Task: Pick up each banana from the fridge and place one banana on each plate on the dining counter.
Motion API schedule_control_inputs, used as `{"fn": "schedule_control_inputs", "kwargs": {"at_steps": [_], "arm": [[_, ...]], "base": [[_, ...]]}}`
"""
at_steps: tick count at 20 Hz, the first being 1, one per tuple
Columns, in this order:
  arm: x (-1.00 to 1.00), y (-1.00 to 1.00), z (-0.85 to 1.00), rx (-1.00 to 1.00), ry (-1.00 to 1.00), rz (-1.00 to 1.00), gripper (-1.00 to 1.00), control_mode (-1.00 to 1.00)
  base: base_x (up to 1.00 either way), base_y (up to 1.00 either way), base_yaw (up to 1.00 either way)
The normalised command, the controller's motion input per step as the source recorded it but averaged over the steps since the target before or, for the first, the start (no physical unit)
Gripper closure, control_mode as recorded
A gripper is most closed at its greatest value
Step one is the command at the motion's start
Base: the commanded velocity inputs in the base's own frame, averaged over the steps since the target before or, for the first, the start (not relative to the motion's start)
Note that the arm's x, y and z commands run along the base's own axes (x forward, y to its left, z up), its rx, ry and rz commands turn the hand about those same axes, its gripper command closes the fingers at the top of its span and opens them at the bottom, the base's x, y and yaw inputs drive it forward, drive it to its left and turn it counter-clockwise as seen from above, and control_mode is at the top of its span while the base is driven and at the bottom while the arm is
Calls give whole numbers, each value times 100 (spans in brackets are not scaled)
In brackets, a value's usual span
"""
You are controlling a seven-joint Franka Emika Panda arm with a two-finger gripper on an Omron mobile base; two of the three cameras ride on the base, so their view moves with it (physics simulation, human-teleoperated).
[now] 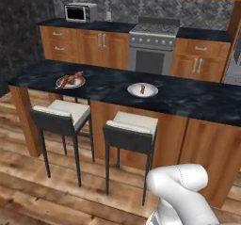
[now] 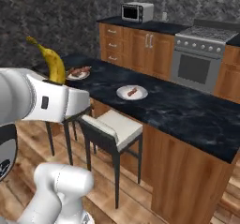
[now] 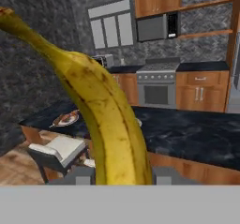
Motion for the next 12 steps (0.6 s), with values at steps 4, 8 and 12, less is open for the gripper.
{"fn": "schedule_control_inputs", "kwargs": {"at_steps": [4,8,12], "arm": [[0,0,0,0,0,0,100,100],[0,0,0,0,0,0,100,100],[0,0,0,0,0,0,100,100]], "base": [[62,68,-59],[70,69,-59],[89,59,-45]]}}
